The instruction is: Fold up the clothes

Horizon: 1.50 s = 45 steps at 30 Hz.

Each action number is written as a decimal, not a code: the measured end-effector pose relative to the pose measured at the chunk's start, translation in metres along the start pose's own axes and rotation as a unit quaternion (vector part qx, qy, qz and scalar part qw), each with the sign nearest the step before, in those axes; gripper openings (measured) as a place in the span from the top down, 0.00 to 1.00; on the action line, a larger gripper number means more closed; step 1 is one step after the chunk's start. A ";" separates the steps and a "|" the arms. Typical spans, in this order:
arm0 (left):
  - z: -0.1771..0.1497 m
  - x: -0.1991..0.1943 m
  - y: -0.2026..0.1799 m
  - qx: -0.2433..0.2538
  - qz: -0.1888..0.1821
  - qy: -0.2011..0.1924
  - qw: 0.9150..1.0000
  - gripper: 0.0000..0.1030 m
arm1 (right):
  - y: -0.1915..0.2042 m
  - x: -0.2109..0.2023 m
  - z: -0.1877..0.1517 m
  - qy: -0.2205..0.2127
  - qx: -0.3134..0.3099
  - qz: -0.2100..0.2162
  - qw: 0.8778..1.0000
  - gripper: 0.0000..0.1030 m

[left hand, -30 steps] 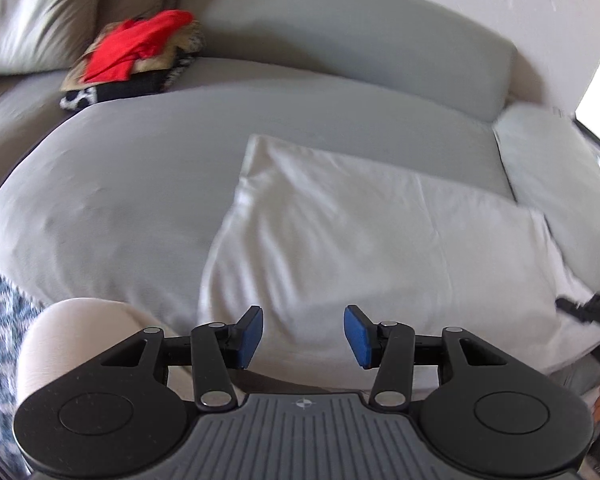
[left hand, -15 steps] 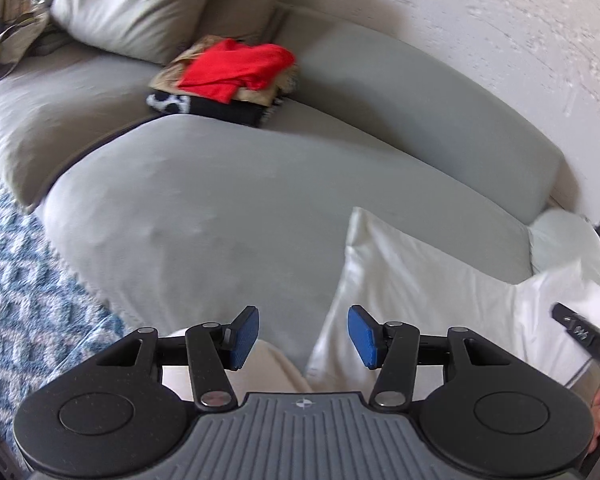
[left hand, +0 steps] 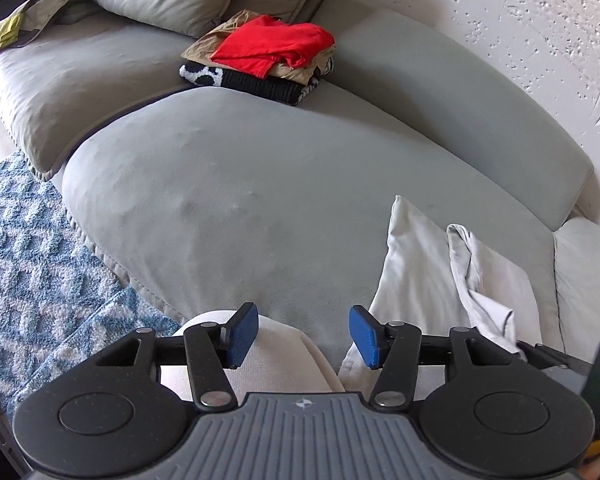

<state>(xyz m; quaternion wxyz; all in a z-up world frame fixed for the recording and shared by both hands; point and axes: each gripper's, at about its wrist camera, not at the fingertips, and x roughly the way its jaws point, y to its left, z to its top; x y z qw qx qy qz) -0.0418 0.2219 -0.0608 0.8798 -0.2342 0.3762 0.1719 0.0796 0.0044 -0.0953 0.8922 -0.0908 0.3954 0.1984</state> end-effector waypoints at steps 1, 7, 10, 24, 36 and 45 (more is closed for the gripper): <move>0.000 0.001 0.000 0.002 -0.001 0.000 1.000 0.48 | -0.006 -0.003 0.006 0.001 0.026 0.011 1.000 0.97; 0.003 0.004 0.003 0.002 0.001 0.000 1.000 0.47 | -0.011 -0.016 0.030 -0.027 0.096 0.069 0.993 0.97; 0.004 0.005 0.006 -0.001 0.005 0.001 1.000 0.47 | 0.002 -0.020 0.036 -0.038 0.087 0.090 0.991 0.97; 0.008 0.005 0.009 0.001 0.028 0.001 1.000 0.47 | 0.041 -0.006 0.032 0.035 -0.012 0.188 0.981 0.78; 0.007 0.008 -0.014 0.034 0.027 0.000 0.999 0.45 | -0.079 -0.050 -0.008 0.002 0.101 0.154 0.983 0.65; -0.009 0.059 -0.091 0.181 -0.068 0.018 0.981 0.91 | -0.074 -0.034 -0.044 0.007 -0.032 0.093 0.995 0.87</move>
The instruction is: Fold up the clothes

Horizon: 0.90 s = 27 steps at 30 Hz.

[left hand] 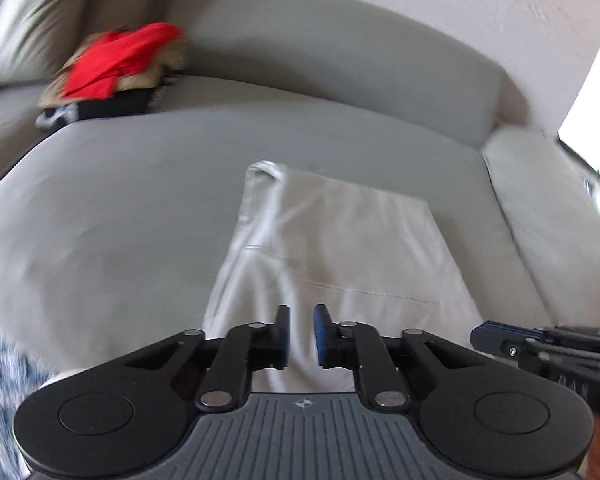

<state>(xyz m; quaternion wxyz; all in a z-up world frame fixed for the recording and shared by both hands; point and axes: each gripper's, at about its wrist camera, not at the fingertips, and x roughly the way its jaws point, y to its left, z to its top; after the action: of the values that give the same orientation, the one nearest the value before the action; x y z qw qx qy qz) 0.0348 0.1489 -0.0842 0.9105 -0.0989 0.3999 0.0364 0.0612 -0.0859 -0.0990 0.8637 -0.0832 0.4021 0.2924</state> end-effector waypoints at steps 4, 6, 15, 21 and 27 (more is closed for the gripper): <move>-0.007 0.029 -0.007 0.029 0.051 0.064 0.996 0.91 | 0.004 -0.004 -0.019 0.053 -0.065 -0.019 0.996 0.91; -0.009 0.023 -0.003 0.040 0.055 0.091 0.994 0.91 | -0.006 -0.015 -0.021 0.078 -0.052 -0.012 0.996 0.90; 0.026 -0.001 0.002 0.002 -0.017 0.049 0.999 0.74 | -0.079 -0.008 0.028 -0.026 0.150 0.024 0.988 0.83; 0.079 0.062 0.001 -0.040 -0.101 0.033 0.994 0.81 | -0.106 0.062 0.059 -0.056 0.248 0.121 0.960 0.83; 0.100 0.143 0.025 -0.103 -0.162 0.077 0.978 0.93 | -0.139 0.138 0.057 -0.019 0.335 0.196 0.921 0.90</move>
<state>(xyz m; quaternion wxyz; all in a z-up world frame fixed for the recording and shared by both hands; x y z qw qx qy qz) 0.1998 0.1922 -0.1271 0.8558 -0.2578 0.4416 -0.0782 0.2473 -0.1174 -0.1760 0.7741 0.2970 0.4683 0.3054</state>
